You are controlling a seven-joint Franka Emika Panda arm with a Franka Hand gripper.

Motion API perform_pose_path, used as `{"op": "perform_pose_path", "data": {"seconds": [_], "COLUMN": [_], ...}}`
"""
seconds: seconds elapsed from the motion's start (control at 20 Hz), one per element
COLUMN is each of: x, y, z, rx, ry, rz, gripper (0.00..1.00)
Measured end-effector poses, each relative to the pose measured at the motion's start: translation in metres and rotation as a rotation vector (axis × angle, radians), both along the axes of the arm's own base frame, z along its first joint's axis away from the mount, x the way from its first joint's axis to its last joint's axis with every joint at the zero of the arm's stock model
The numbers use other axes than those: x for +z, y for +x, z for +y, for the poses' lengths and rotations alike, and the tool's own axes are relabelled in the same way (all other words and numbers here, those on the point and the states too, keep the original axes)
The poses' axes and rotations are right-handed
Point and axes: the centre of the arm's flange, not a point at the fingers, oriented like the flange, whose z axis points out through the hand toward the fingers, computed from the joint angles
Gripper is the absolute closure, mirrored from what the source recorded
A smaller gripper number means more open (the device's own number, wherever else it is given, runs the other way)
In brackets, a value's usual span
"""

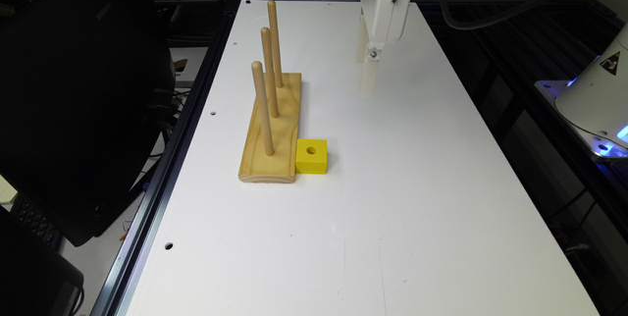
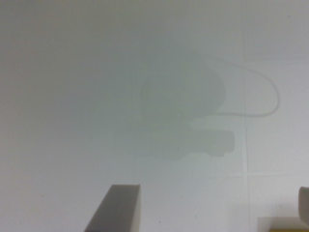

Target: Pick up yellow block.

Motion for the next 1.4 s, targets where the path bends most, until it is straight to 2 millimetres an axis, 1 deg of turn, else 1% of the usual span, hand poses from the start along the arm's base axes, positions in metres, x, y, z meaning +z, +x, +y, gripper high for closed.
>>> {"op": "perform_pose_path", "data": {"seconds": [1.1, 1.25, 1.4], "x": [0.004, 0.007, 0.004], "y": [0.004, 0.012, 0.025], "z": [0.004, 0.014, 0.024], "rx": [0.005, 0.007, 0.008], "ry": [0.002, 0.006, 0.012], "rz": [-0.012, -0.023, -0.026], "gripper": [0.0, 0.0, 0.0]}}
